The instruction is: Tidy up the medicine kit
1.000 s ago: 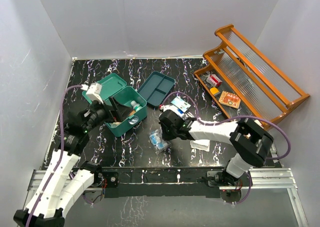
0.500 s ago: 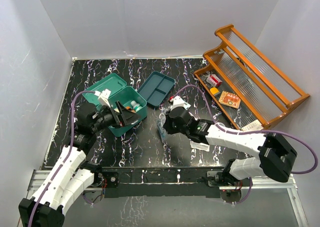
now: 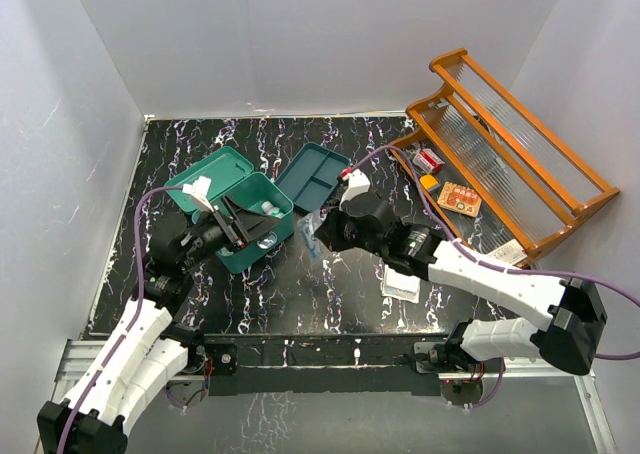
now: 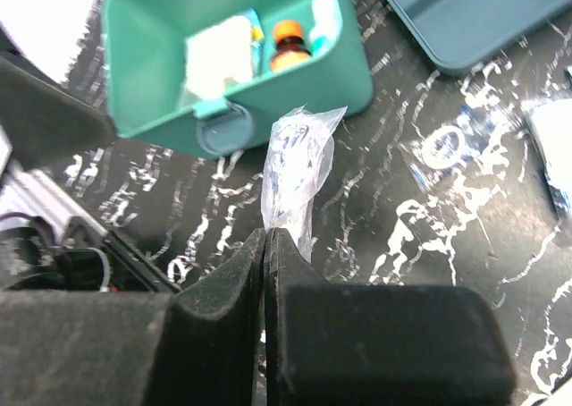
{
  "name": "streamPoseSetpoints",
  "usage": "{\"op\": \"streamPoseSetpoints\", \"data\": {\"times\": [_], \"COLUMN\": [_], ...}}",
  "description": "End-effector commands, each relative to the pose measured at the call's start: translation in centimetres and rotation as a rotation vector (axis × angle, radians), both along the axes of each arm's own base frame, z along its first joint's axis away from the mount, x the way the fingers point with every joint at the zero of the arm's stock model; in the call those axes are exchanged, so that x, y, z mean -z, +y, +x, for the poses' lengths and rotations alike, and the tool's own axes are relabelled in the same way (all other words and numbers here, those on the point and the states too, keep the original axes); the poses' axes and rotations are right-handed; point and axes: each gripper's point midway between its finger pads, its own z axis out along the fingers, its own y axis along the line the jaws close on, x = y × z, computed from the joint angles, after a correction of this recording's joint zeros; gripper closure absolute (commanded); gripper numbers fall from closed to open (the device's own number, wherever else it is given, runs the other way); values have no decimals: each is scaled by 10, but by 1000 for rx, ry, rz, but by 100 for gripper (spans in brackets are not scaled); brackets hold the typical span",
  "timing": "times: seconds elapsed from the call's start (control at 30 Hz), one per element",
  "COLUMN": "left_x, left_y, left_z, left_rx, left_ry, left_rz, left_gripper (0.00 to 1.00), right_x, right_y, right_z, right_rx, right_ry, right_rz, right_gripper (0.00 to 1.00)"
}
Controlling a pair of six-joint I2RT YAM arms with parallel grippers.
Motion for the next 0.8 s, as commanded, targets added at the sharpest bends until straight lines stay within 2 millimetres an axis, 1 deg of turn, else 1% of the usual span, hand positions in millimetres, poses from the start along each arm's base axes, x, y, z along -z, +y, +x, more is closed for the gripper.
{"op": "streamPoseSetpoints", "data": {"times": [0.0,0.17,0.23,0.3,0.4,0.5,0.6,0.77], "left_x": [-28,-51,-56,-56,-49,-56,-68,-89], "left_y": [4,5,7,10,12,8,5,1], "left_z": [4,4,5,7,9,7,5,-4], "left_rx": [-72,-87,-100,-127,-150,-114,-82,-16], "left_ry": [-6,-13,0,12,31,13,-22,-82], "left_rz": [-142,-252,-275,-268,-262,-314,-350,-391], "left_gripper": [9,9,9,9,8,8,8,10], "right_x": [-63,-100,-118,-134,-156,-175,-191,-205], "right_y": [10,20,26,34,47,57,63,69], "right_z": [3,5,5,4,-1,-7,-14,-28], "right_rx": [-26,-53,-66,-88,-140,-197,-249,-340], "right_ry": [-57,-65,-65,-59,-57,-59,-66,-69], "right_rz": [137,221,264,308,380,435,478,529], "right_gripper": [100,100,100,100,100,100,100,100]}}
